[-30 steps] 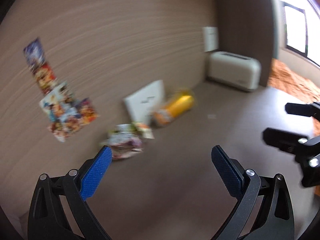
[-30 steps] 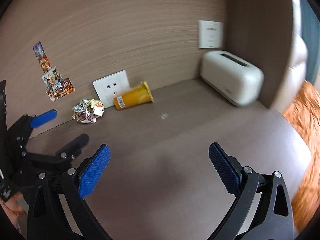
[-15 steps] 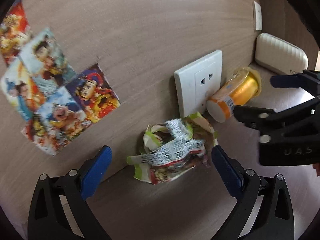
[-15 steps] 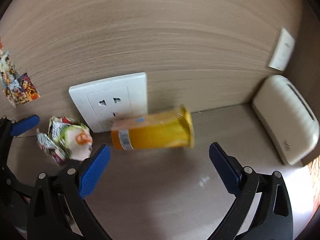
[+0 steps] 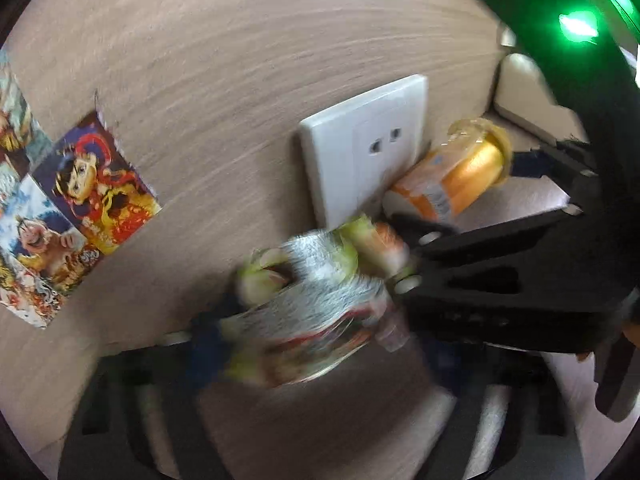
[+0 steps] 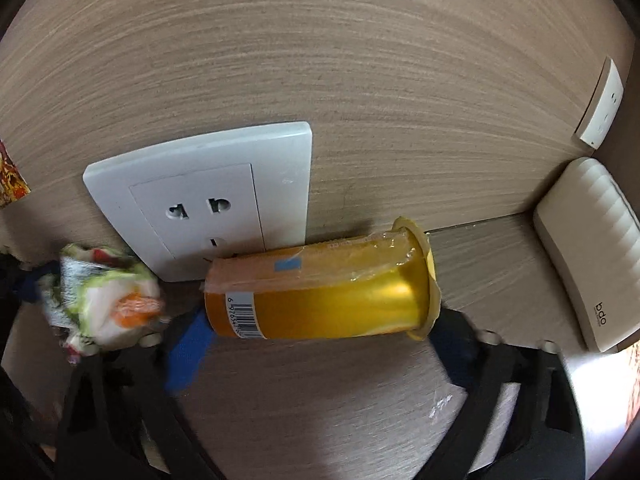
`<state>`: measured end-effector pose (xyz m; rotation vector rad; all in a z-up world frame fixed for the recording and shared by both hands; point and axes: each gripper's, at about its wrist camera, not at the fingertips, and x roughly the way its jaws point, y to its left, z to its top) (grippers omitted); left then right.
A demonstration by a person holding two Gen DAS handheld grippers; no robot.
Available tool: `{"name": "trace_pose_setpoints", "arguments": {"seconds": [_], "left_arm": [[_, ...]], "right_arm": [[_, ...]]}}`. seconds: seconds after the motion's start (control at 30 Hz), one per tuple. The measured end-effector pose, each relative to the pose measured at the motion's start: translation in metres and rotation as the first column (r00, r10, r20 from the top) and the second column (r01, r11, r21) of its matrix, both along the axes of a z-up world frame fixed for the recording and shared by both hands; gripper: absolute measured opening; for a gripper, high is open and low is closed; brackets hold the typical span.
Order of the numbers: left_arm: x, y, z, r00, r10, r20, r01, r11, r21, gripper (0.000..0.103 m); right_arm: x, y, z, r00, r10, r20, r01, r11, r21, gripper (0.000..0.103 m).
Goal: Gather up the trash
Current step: 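Grasp the crumpled green wrapper with the left tool while the right tool grasps the yellow cup, then carry wrapper and yellow cup over the white bin and open both tools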
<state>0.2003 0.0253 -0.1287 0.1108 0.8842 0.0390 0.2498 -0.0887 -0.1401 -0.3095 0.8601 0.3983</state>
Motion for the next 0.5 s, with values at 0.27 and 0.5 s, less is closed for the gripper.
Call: {"name": "trace_pose_setpoints", "arguments": {"seconds": [0.27, 0.5], "left_arm": [[-0.013, 0.009, 0.006, 1.0, 0.025, 0.017, -0.024, 0.998, -0.066, 0.061], [-0.038, 0.003, 0.023, 0.999, 0.008, 0.041, -0.005, 0.997, -0.081, 0.061]], "right_arm": [[-0.019, -0.016, 0.016, 1.0, -0.006, 0.008, 0.006, 0.999, 0.039, 0.09], [-0.061, -0.047, 0.037, 0.999, -0.045, 0.029, 0.043, 0.995, 0.093, 0.09]]}}
